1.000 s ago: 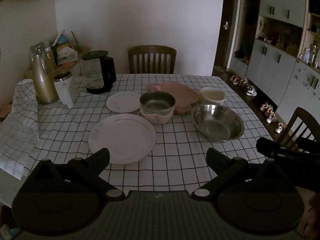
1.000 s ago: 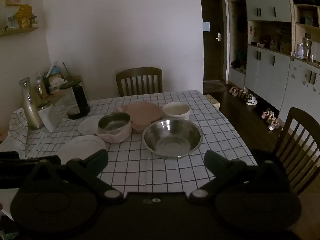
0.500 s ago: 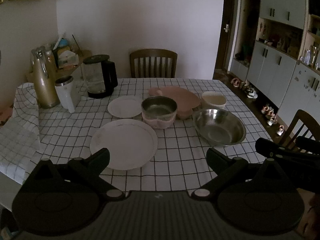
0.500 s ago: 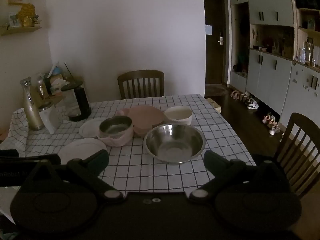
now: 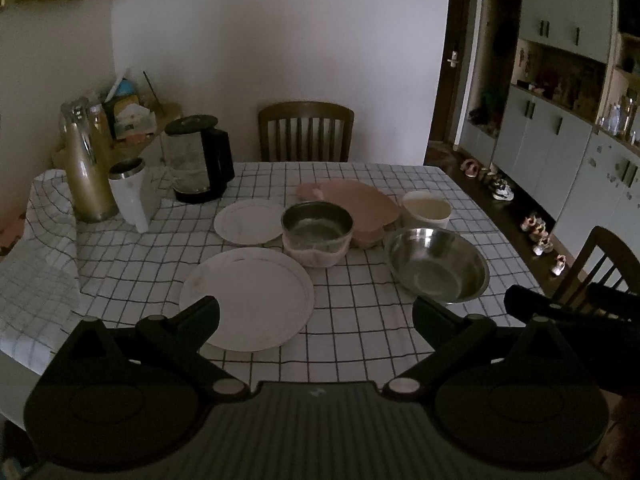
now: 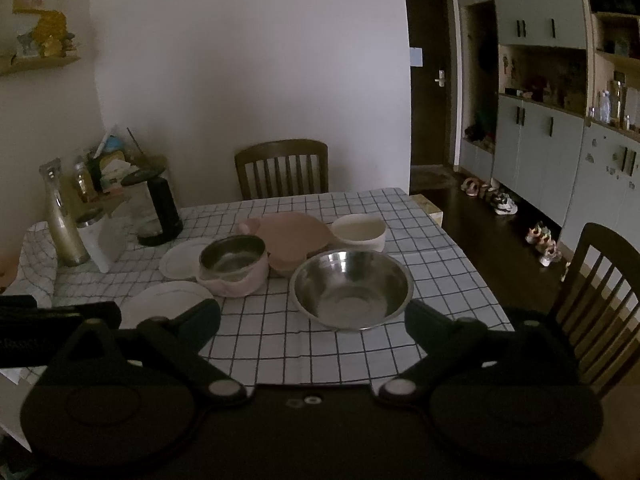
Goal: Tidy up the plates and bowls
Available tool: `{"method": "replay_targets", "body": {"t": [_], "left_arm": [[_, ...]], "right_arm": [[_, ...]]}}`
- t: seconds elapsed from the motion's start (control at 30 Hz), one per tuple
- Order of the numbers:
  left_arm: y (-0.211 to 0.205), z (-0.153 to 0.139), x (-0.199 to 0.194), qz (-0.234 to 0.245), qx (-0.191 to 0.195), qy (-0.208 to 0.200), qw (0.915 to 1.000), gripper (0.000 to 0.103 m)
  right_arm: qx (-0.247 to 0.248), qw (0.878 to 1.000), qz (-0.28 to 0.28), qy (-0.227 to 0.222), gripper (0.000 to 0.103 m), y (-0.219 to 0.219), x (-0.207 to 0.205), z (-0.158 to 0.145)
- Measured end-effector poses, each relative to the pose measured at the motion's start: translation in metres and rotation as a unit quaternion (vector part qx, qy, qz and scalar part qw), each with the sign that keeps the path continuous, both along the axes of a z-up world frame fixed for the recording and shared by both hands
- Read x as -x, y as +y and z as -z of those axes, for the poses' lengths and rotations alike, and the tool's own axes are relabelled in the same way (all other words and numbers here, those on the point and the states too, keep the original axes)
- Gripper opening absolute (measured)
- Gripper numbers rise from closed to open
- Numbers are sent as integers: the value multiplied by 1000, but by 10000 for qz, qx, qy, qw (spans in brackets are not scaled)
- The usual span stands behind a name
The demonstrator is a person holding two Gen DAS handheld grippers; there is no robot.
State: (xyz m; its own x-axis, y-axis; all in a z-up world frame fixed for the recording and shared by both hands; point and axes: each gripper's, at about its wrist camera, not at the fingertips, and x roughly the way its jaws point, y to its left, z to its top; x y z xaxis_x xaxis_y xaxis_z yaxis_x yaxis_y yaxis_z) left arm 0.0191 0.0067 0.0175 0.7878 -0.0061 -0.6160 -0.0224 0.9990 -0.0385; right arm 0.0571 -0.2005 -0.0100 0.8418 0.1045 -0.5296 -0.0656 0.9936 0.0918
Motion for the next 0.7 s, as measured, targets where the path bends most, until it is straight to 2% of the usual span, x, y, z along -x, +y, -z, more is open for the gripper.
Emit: {"method": "replay_targets", "body": {"t": [0.23, 0.7], "left_arm": [[6, -9, -4, -161, -6, 184, 9997, 103], [-3, -19, 2, -137, -121, 194, 9996, 103]], "right_arm": [[61, 9999, -54, 72, 99, 3, -2, -11], [24, 9999, -125, 81, 99, -1, 0, -27]]}}
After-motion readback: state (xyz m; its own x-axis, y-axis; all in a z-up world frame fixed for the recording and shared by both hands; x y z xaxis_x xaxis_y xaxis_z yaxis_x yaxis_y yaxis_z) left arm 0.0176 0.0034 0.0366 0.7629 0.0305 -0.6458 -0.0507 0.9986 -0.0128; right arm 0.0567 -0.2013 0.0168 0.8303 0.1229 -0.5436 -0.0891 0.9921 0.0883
